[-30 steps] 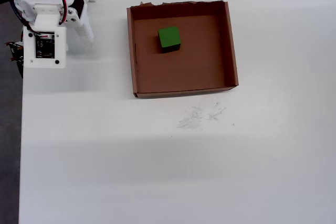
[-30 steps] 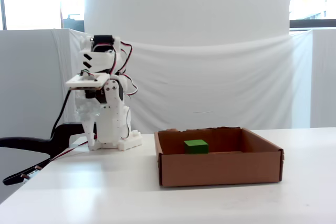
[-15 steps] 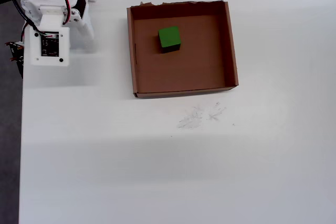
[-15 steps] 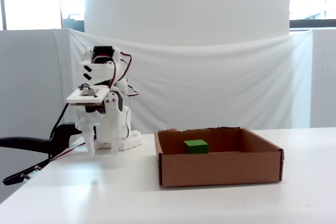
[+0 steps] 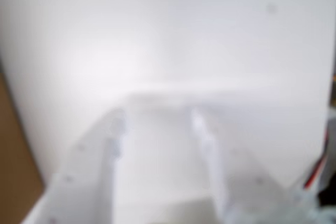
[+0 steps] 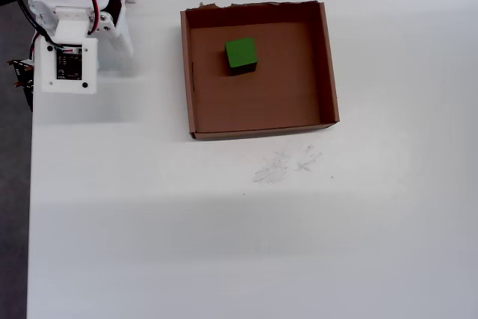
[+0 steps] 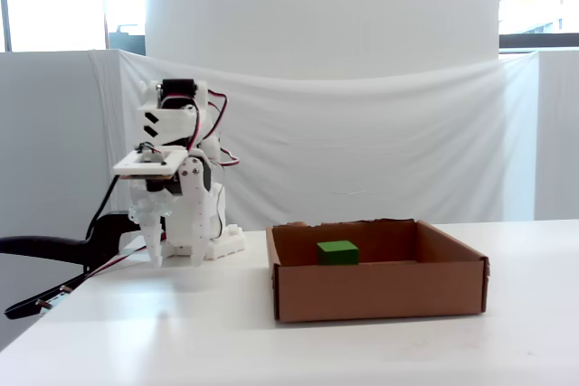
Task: Grasp a green cube and put it in a box.
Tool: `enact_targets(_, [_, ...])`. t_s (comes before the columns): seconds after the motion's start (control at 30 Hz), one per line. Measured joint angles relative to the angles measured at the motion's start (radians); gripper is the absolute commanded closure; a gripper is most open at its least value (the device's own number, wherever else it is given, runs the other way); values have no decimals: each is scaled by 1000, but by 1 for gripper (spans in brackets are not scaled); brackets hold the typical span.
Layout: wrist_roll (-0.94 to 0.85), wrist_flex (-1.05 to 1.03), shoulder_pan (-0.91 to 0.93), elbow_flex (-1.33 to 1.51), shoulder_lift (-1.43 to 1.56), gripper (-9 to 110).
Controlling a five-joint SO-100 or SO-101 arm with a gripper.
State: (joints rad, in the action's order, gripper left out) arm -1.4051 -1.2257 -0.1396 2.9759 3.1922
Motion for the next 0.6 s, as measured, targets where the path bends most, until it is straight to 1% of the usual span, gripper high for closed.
enact_targets(0.6, [32,0,-3,0,2,86])
